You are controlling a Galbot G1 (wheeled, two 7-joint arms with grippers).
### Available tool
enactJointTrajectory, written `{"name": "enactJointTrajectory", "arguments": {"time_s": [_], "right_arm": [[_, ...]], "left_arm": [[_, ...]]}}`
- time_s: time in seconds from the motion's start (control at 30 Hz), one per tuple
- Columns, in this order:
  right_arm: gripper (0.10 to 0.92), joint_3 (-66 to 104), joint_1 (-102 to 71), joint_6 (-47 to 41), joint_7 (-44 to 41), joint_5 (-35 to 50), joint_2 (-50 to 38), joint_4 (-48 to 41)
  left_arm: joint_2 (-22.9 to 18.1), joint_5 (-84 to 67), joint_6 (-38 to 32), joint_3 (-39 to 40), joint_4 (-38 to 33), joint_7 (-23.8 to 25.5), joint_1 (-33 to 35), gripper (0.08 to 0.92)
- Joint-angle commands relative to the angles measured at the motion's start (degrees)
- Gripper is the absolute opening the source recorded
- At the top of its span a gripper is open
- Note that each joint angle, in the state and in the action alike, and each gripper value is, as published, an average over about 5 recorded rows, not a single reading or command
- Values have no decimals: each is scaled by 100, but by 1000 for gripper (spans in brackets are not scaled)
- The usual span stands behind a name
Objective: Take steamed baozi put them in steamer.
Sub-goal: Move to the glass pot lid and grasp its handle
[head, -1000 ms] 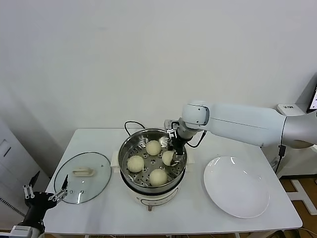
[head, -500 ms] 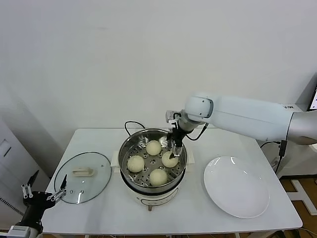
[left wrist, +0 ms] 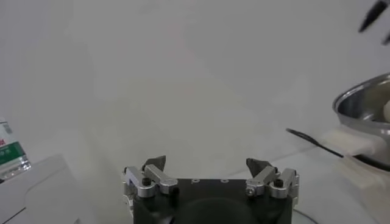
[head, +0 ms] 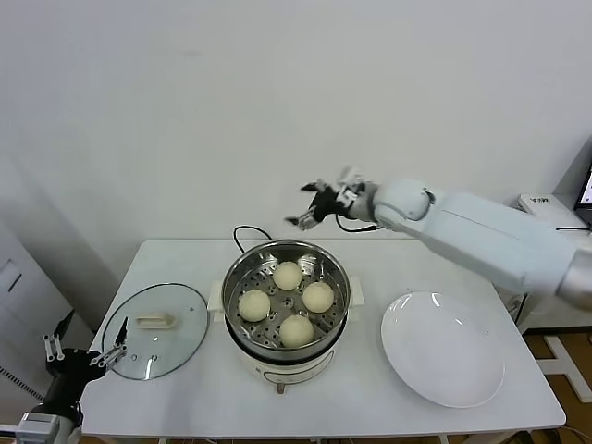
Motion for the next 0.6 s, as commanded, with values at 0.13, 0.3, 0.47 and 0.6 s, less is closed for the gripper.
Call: {"name": "enactJointTrajectory", "arguments": {"time_s": [0.13,0.3,0.47,0.6], "right_arm": [[823,4965,-4746,1542,2196,-52,-834,285],[823,6335,-6429,1566,2042,-408,-569,778],[823,7448,-7987,1553,1843,-1071,-168,1604],[823,8213,-8998,1522,1673,-1531,177,2245]], "left_arm": [[-8,201,-6,209,-105,-44,-32,823],[-30,245,-6,206,-105,-58,-17,823],[-28,291,4,213,-114,-69,-7,823],[-41,341,-9,212,-88,-80,-5,823]]}}
